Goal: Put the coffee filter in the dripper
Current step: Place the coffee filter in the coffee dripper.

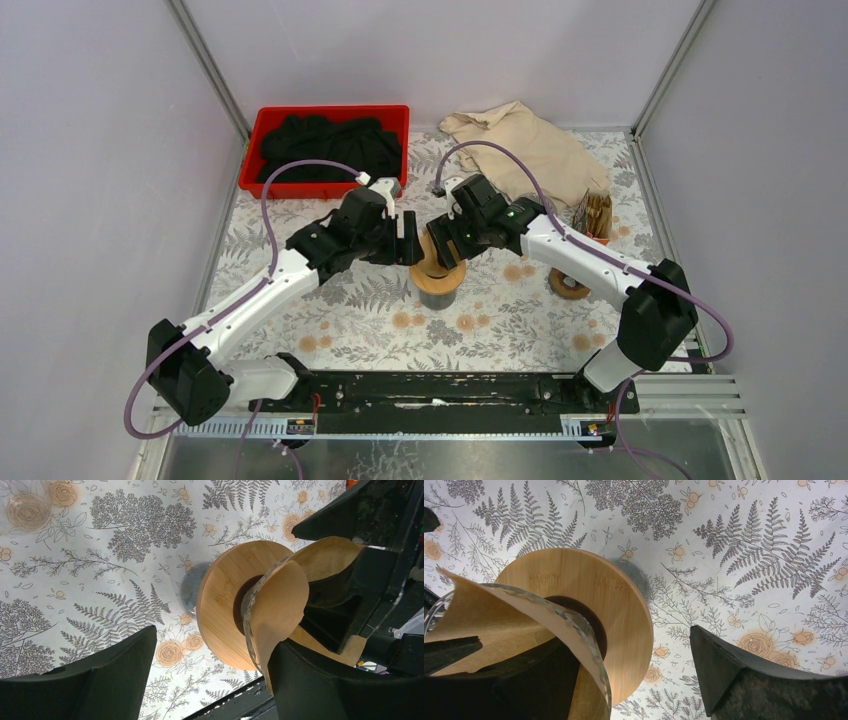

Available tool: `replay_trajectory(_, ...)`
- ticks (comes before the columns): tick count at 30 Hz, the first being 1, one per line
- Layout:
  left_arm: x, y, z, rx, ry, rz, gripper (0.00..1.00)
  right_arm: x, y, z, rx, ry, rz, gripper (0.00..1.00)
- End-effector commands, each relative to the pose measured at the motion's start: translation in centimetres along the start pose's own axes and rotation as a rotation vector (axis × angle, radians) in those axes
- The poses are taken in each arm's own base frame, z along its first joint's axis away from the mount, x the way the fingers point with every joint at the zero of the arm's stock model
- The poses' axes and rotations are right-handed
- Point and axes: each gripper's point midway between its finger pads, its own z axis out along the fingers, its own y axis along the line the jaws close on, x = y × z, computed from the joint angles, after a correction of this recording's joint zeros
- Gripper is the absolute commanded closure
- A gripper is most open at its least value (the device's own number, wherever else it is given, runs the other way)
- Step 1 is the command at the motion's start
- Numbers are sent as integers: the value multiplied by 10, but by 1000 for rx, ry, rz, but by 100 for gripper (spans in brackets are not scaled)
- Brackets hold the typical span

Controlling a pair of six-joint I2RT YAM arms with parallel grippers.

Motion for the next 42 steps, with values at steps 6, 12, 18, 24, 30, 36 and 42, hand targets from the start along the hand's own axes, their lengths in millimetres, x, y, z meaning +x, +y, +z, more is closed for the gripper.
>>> replay_trajectory(6, -25, -11, -15, 43, -108, -11, 15, -6, -11, -7, 59, -13, -20, 16)
replay_trajectory(12, -19, -7, -4, 24, -71, -10, 15, -11, -8, -12, 41, -28, -21, 16)
replay_trajectory(18, -12, 3, -1, -22, -49, -14, 16, -28, 2, -33, 0, -107, -18, 15)
replay_trajectory(24, -15, 1, -3, -18, -55, -17, 16, -46, 11, -61, -39, -205, -21, 14)
replay_trajectory(30, -22, -7, -10, 15, -77, -19, 14, -51, 13, -74, -47, -249, -21, 13)
replay_trajectory(36, -31, -15, -20, 47, -110, -20, 10, -54, 9, -78, -28, -265, -22, 13)
replay_trajectory(42, -42, -24, -31, 78, -143, -11, 6, -54, 9, -84, -28, -268, -26, 13)
